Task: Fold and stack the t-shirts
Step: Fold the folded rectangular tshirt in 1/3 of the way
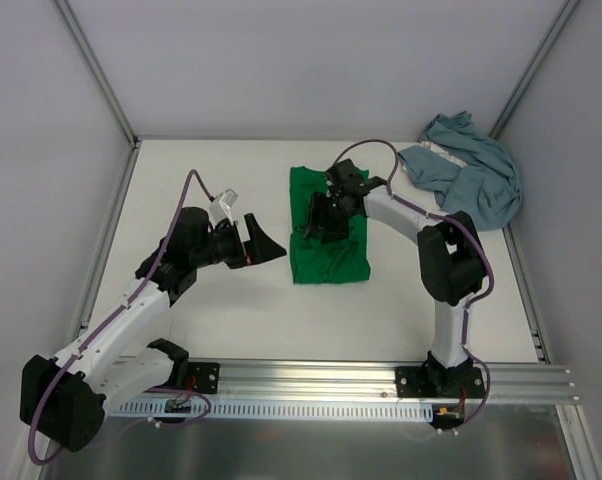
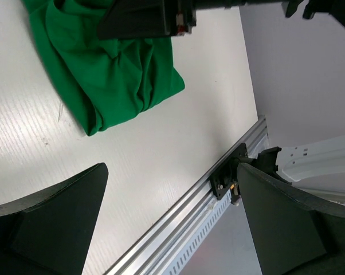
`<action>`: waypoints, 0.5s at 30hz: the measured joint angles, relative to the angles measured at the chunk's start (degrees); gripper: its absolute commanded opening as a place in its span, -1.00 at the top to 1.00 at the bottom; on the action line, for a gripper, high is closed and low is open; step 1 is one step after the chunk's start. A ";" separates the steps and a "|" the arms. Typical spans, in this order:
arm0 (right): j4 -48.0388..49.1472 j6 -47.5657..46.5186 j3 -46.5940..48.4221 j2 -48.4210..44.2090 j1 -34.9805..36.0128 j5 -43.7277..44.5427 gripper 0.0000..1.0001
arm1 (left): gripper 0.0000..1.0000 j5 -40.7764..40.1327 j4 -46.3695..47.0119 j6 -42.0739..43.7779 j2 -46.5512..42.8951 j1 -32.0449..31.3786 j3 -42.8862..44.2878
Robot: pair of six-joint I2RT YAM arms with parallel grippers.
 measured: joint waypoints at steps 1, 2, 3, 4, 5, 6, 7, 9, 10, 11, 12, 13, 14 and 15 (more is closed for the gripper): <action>-0.31 -0.33 1.51 0.50 -0.63 0.02 -0.20 | -0.97 0.00 0.00 0.07 0.39 0.02 0.00; -0.46 -0.61 2.78 0.98 -1.27 0.00 -0.19 | -0.97 -0.02 -0.02 0.11 0.83 0.02 0.00; -0.48 -0.96 3.89 1.55 -1.75 -0.02 -0.19 | -0.97 -0.02 -0.02 0.17 1.31 0.02 0.00; -0.90 -1.25 5.29 2.34 -2.36 -0.13 -0.19 | -0.97 -0.02 0.00 0.24 1.92 0.02 0.02; -0.92 -1.53 6.40 3.08 -2.82 -0.15 -0.19 | -0.97 -0.02 0.00 0.33 2.58 0.02 0.02; -1.27 -1.81 7.65 4.04 -3.30 -0.20 -0.19 | -0.97 -0.02 0.00 0.44 3.19 0.02 0.02; -1.84 -2.03 9.33 5.33 -3.80 -0.26 -0.19 | -0.97 0.00 0.00 0.48 3.82 0.02 0.02; -2.64 -2.60 13.09 8.24 -4.68 -0.48 -0.19 | -0.97 0.00 0.00 0.66 4.85 0.02 0.04; -3.13 -2.95 15.10 9.79 -5.09 -0.55 -0.19 | -0.97 0.00 0.02 0.70 5.29 0.02 0.04; -3.74 -3.28 17.68 11.61 -5.55 -0.61 -0.19 | -0.97 0.00 0.02 0.81 5.68 0.02 0.07; -3.78 -3.56 19.67 13.07 -5.95 -0.57 -0.19 | -0.97 0.00 0.02 0.85 6.03 0.02 0.11; -4.50 -4.15 22.18 14.69 -6.54 -0.50 -0.19 | -0.97 0.02 0.02 0.92 6.27 0.02 0.13; -5.07 -4.61 23.69 15.47 -6.91 -0.44 -0.19 | -0.97 0.02 0.02 0.96 6.40 0.02 0.13; -5.81 -5.05 25.18 16.06 -7.39 -0.22 -0.19 | -0.97 0.07 0.07 1.07 6.43 0.02 0.13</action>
